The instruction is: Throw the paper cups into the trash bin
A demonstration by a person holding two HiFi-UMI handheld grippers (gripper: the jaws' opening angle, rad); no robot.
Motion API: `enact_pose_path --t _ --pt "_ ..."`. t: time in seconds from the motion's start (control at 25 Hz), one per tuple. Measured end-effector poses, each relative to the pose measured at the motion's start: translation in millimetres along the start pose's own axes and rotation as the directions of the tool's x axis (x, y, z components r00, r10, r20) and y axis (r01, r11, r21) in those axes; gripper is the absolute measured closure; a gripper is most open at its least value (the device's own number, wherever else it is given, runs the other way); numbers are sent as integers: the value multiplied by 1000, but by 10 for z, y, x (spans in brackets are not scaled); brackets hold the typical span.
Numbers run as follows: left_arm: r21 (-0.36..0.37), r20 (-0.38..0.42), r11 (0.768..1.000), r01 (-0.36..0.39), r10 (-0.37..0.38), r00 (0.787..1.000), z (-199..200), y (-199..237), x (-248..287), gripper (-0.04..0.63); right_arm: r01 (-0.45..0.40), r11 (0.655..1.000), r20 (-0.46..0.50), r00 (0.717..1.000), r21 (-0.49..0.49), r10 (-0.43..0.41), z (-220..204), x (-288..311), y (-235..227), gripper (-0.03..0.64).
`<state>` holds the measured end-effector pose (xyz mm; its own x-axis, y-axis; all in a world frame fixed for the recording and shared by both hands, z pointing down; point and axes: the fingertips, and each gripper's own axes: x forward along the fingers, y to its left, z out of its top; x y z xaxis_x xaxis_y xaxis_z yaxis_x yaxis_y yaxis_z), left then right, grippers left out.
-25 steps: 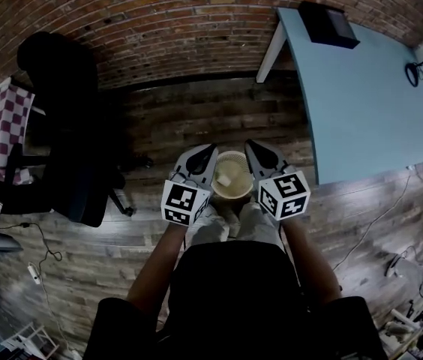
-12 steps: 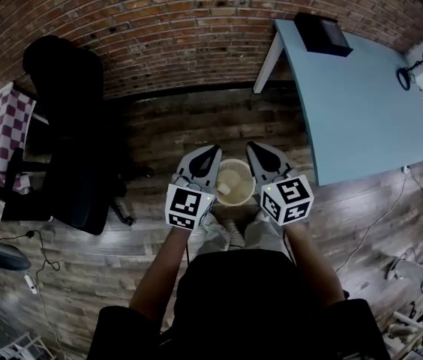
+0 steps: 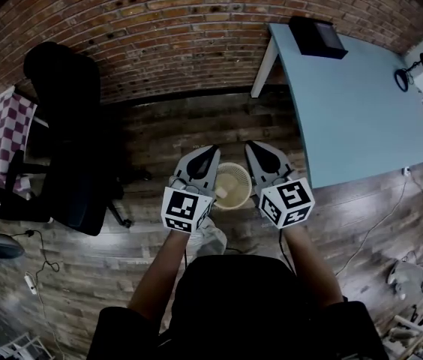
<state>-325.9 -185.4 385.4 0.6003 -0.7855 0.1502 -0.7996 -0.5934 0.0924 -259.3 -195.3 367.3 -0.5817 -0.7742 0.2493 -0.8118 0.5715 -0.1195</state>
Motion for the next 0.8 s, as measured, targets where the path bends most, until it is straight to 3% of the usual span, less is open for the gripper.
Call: enact_pose_path --t 0.8 --pt "35 17 998 -61 60 998 213 -1115 47 586 -34 999 62 997 4 34 61 -1085 -384 614"
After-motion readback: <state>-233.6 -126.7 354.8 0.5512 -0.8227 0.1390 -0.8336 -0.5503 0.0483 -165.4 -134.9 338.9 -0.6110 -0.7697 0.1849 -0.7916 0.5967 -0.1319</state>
